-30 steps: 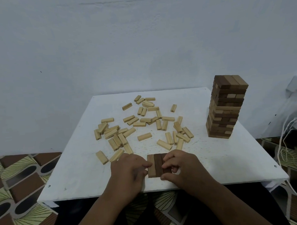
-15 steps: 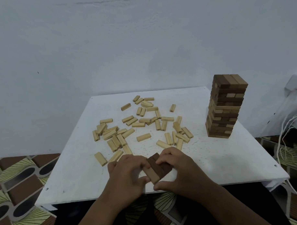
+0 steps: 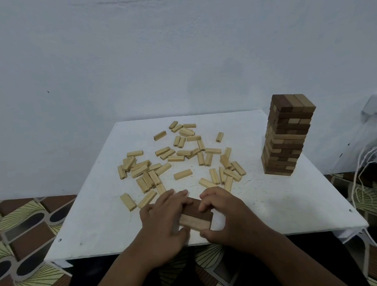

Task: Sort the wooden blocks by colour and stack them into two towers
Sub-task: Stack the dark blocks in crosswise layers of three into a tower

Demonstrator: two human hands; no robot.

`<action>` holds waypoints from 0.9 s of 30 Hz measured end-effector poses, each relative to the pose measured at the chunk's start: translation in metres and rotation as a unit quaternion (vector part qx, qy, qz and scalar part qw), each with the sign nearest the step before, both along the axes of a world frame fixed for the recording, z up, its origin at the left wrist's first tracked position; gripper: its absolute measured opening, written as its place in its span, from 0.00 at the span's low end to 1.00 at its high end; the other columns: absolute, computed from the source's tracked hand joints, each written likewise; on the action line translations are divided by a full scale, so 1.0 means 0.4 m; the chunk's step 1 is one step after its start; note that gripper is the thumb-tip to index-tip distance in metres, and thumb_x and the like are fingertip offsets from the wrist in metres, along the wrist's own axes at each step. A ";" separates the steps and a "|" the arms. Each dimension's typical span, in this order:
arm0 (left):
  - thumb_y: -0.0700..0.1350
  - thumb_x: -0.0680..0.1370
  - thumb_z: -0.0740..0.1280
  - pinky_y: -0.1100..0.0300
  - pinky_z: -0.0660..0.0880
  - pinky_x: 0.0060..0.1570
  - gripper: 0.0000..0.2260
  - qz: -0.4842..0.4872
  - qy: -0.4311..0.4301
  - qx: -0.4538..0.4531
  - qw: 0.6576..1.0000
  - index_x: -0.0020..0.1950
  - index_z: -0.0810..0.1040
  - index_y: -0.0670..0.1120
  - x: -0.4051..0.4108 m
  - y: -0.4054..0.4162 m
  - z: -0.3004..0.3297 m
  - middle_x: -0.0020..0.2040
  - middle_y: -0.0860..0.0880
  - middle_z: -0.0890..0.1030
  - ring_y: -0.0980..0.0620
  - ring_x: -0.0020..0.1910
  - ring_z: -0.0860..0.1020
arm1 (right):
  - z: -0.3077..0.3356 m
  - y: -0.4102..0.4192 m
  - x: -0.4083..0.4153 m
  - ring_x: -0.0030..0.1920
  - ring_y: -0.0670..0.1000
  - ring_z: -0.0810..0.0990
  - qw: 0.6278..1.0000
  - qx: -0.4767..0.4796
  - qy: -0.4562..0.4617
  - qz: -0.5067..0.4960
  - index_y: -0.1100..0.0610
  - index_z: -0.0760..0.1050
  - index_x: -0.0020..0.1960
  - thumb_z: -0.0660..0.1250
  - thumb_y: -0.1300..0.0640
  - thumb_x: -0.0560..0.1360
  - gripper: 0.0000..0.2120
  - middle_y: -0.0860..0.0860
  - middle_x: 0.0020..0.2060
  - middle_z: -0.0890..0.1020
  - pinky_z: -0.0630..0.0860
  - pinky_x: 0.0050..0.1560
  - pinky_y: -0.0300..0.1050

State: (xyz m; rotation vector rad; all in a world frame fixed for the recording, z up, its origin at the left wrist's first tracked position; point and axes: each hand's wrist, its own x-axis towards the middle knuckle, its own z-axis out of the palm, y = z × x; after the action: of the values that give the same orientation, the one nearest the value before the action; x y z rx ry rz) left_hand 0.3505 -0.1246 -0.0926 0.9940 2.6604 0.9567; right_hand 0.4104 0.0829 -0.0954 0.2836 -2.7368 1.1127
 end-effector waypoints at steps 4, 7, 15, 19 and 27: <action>0.50 0.71 0.63 0.49 0.43 0.74 0.28 -0.014 -0.004 -0.024 1.000 0.61 0.58 0.79 0.000 0.003 0.006 0.70 0.77 0.56 0.71 0.74 0.43 | 0.005 0.004 0.001 0.58 0.38 0.73 1.000 0.021 -0.002 0.001 0.44 0.75 0.56 0.77 0.44 0.63 0.23 0.35 0.56 0.73 0.73 0.53 0.30; 0.52 0.71 0.64 0.48 0.43 0.75 0.26 -0.007 -0.003 -0.022 1.000 0.63 0.63 0.76 -0.005 -0.004 0.000 0.71 0.76 0.58 0.70 0.74 0.43 | 0.011 0.020 0.004 0.58 0.35 0.70 0.998 0.064 -0.024 -0.011 0.42 0.73 0.61 0.75 0.38 0.63 0.30 0.35 0.59 0.73 0.66 0.56 0.24; 0.47 0.73 0.66 0.59 0.42 0.65 0.26 0.003 0.018 -0.037 0.999 0.68 0.68 0.66 -0.009 -0.004 -0.001 0.70 0.73 0.61 0.69 0.74 0.45 | 0.006 0.023 0.012 0.54 0.38 0.70 0.996 0.056 -0.054 -0.051 0.37 0.69 0.53 0.74 0.40 0.60 0.24 0.39 0.52 0.72 0.71 0.51 0.30; 0.51 0.74 0.69 0.55 0.47 0.69 0.23 0.031 0.002 0.002 1.000 0.64 0.65 0.68 -0.010 -0.010 0.003 0.70 0.69 0.61 0.64 0.75 0.51 | 0.009 0.020 0.015 0.54 0.40 0.73 0.997 -0.009 -0.042 -0.071 0.40 0.68 0.51 0.76 0.46 0.60 0.24 0.40 0.51 0.76 0.73 0.49 0.33; 0.37 0.75 0.72 0.53 0.66 0.69 0.25 0.051 -0.092 0.249 0.963 0.59 0.72 0.65 -0.015 0.051 0.119 0.66 0.65 0.76 0.69 0.68 0.68 | 0.142 0.054 0.029 0.45 0.42 0.76 0.978 -0.168 0.043 -0.118 0.47 0.70 0.50 0.80 0.63 0.64 0.24 0.38 0.55 0.82 0.70 0.43 0.31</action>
State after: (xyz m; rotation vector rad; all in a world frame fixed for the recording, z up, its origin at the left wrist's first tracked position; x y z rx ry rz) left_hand 0.3445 -0.1043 -0.0450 0.7971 2.3832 1.7051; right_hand 0.4220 0.1044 -0.0388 -0.0399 -2.3757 1.4252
